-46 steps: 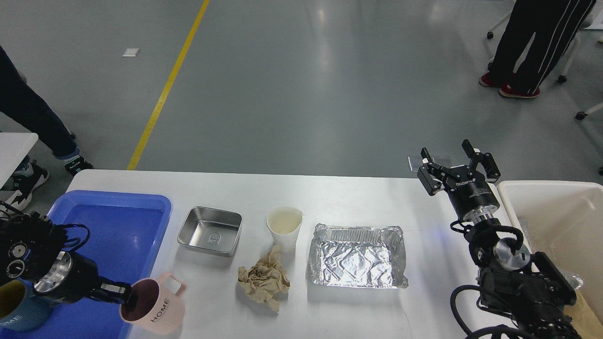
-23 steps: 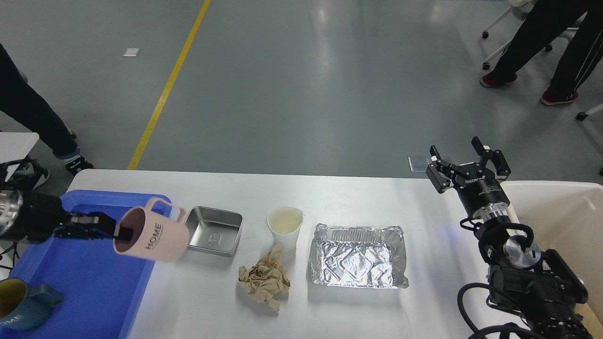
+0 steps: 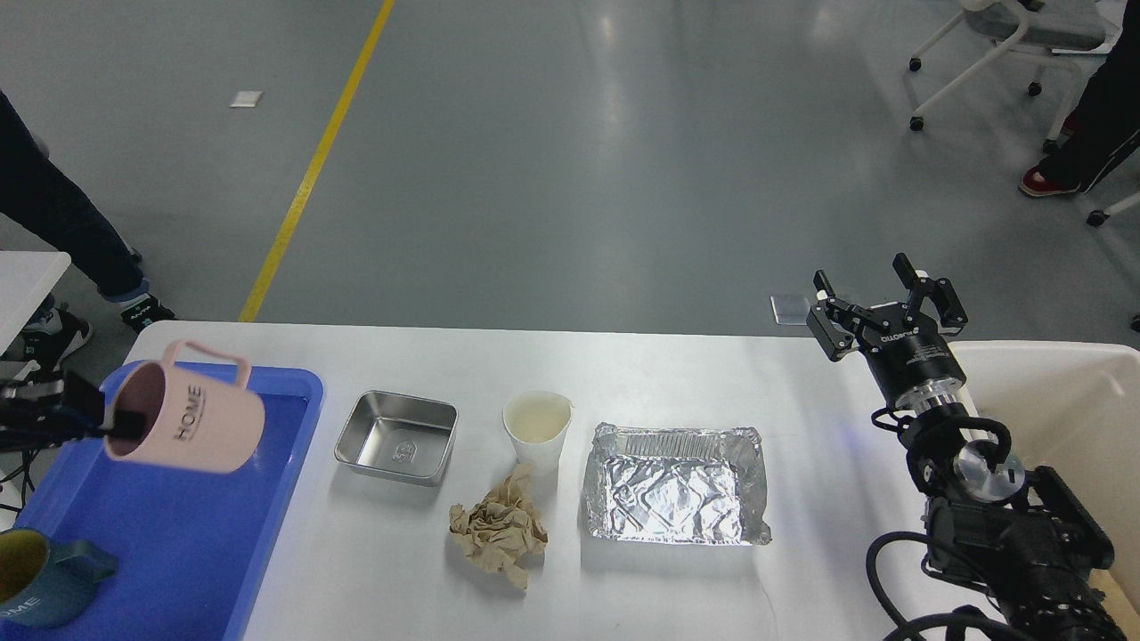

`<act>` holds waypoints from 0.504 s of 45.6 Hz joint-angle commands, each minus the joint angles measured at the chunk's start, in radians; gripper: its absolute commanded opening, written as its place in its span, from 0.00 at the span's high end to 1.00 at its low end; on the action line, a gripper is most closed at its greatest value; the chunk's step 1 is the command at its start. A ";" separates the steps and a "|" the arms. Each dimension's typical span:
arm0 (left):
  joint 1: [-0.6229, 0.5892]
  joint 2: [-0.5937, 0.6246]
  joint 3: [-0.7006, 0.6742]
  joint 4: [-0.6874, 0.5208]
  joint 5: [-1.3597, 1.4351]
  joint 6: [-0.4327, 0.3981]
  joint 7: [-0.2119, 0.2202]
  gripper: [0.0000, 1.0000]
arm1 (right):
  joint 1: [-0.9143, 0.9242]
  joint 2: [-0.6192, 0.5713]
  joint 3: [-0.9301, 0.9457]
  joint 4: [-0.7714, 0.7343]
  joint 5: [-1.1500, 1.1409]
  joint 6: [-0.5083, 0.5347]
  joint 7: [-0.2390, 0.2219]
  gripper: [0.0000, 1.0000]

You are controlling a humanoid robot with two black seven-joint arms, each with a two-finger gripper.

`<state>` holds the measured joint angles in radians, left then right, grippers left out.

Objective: Tidy desktop
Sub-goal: 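Lift the pink mug and set it down at the blue tray's near corner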

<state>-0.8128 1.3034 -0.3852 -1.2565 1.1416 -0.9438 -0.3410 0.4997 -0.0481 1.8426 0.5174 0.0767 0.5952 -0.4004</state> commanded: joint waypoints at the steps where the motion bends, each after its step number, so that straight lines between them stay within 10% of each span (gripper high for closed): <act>1: 0.004 0.060 0.061 -0.026 0.121 -0.016 0.002 1.00 | -0.006 -0.016 0.001 0.000 0.000 0.000 0.000 0.00; 23: 0.072 0.044 0.187 -0.020 0.274 0.072 0.025 1.00 | -0.013 -0.012 0.004 0.000 0.000 0.003 0.002 0.00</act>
<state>-0.7573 1.3666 -0.2126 -1.2815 1.4097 -0.8959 -0.3245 0.4863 -0.0610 1.8469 0.5169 0.0767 0.5981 -0.4003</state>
